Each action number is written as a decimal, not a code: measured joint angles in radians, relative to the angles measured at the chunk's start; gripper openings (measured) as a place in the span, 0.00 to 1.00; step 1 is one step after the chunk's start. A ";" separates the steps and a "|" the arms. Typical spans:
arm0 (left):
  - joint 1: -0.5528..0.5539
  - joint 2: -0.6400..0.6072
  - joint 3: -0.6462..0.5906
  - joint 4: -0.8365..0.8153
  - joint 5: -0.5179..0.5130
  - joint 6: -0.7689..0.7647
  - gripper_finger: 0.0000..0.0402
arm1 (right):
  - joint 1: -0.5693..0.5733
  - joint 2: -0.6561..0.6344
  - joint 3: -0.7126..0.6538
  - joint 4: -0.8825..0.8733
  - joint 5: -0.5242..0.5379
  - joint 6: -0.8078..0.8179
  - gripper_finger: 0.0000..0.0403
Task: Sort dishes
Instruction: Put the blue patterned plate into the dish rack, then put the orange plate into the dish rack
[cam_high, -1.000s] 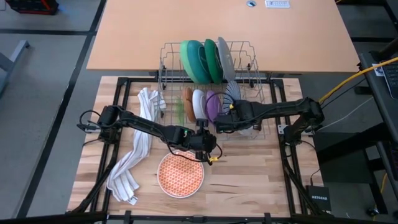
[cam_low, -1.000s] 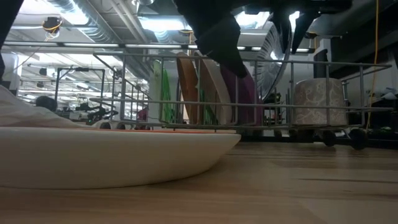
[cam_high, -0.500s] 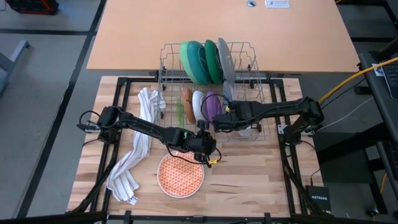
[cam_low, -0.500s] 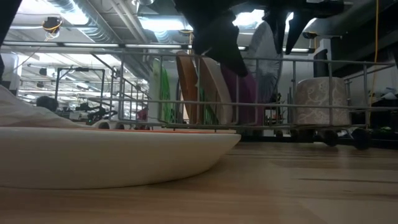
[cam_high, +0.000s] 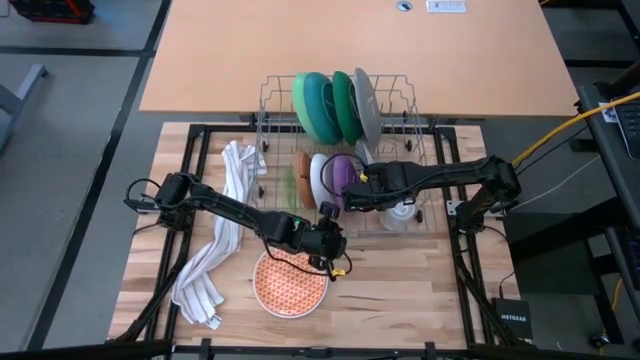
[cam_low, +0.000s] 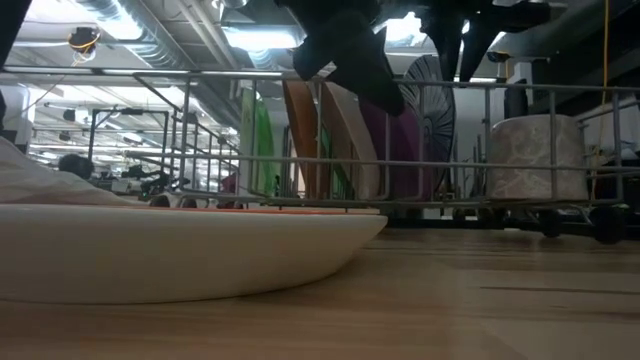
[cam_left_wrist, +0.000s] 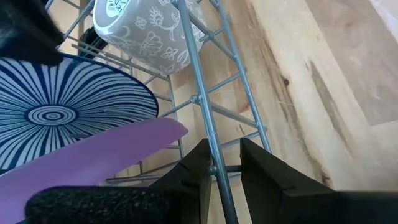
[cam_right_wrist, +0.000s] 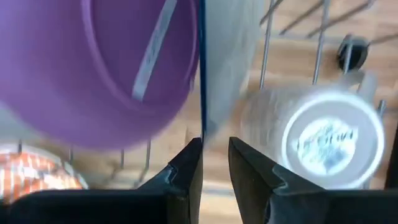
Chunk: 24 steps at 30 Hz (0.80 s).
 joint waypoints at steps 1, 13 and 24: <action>0.002 0.000 0.000 0.000 -0.002 0.000 0.16 | 0.000 0.000 0.000 0.002 -0.022 -0.012 0.20; 0.032 0.000 -0.001 -0.011 -0.021 -0.040 0.17 | 0.002 0.000 0.002 0.006 -0.140 -0.071 0.20; 0.031 0.000 -0.001 -0.009 -0.014 -0.022 0.17 | 0.002 -0.011 0.003 0.004 -0.213 -0.071 0.20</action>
